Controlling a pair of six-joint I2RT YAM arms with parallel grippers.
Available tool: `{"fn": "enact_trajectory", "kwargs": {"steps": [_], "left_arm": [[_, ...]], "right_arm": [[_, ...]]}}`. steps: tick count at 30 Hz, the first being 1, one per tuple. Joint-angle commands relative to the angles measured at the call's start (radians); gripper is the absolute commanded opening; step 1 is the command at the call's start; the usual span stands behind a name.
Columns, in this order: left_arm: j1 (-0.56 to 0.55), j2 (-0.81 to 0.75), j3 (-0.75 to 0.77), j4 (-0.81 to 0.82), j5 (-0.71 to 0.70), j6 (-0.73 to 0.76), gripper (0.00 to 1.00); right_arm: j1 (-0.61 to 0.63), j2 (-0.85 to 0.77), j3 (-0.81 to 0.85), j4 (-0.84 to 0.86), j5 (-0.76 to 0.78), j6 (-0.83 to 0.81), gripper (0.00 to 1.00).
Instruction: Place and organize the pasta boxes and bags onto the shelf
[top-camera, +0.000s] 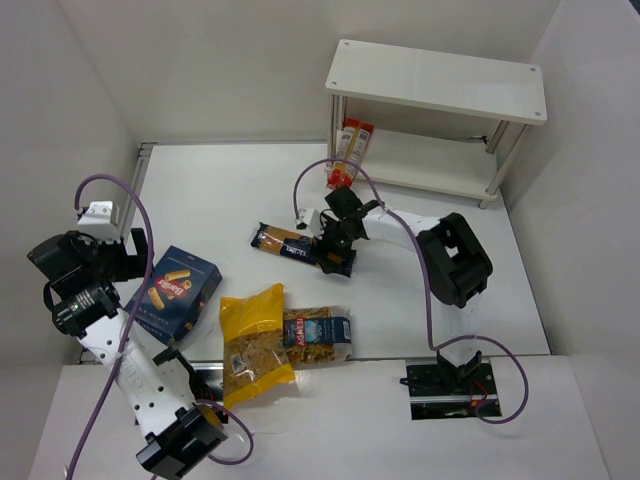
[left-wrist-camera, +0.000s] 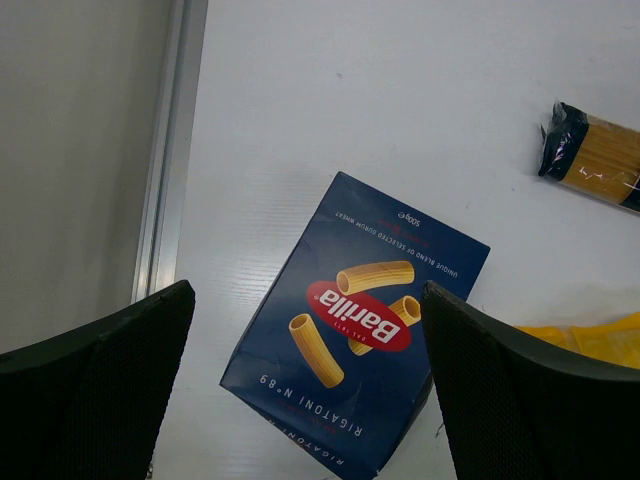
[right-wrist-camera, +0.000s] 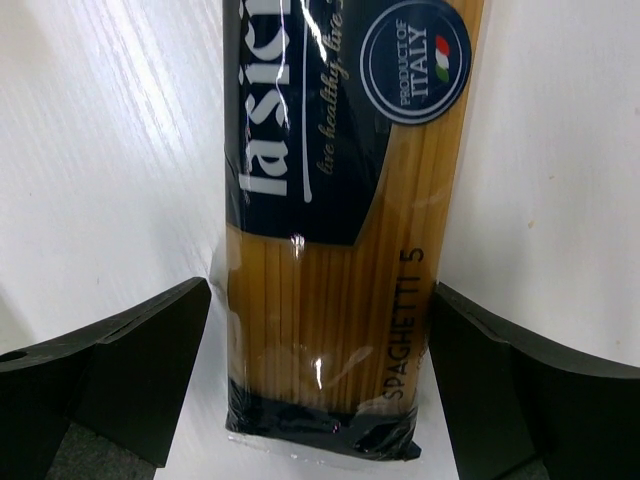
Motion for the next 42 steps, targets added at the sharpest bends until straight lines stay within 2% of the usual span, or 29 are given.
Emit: {"fn": "enact_trajectory", "kwargs": {"steps": [1, 17, 18, 19, 20, 21, 22, 25, 32, 42], "left_arm": [[0.006, -0.011, -0.001, 0.02, 0.033, 0.026, 0.99], [0.006, -0.029, -0.001, 0.02, 0.033, 0.026, 0.99], [0.006, -0.029, -0.001, 0.02, 0.033, 0.026, 0.99], [0.006, -0.029, -0.001, 0.02, 0.033, 0.026, 0.99], [0.006, -0.029, -0.001, 0.02, 0.033, 0.026, 0.99], [0.006, -0.029, -0.001, 0.02, 0.033, 0.026, 0.99], [0.006, -0.029, -0.001, 0.02, 0.033, 0.026, 0.99], [0.006, -0.029, -0.001, 0.02, 0.033, 0.026, 0.99], [0.006, -0.029, -0.001, 0.02, 0.033, 0.026, 0.99], [0.006, -0.039, -0.001, 0.02, 0.033, 0.026, 0.99]], "right_arm": [[0.022, 0.014, 0.054, 0.028, -0.018, 0.013, 0.94], [0.059, 0.088, 0.133, -0.003, 0.022, 0.031, 0.94], [0.059, 0.097, 0.143, -0.013, 0.033, 0.031, 0.92], [0.059, 0.097, 0.144, -0.024, 0.033, 0.031, 0.86], [0.059, 0.109, 0.157, -0.051, 0.033, 0.022, 0.72], [0.059, 0.126, 0.176, -0.064, 0.043, 0.022, 0.17], [0.059, 0.126, 0.176, -0.064, 0.043, 0.037, 0.0], [0.059, 0.115, 0.179, -0.116, 0.021, 0.018, 0.0], [0.059, -0.125, 0.049, -0.049, 0.039, 0.082, 0.0], [0.018, -0.401, -0.071, 0.103, 0.171, 0.238, 0.0]]}}
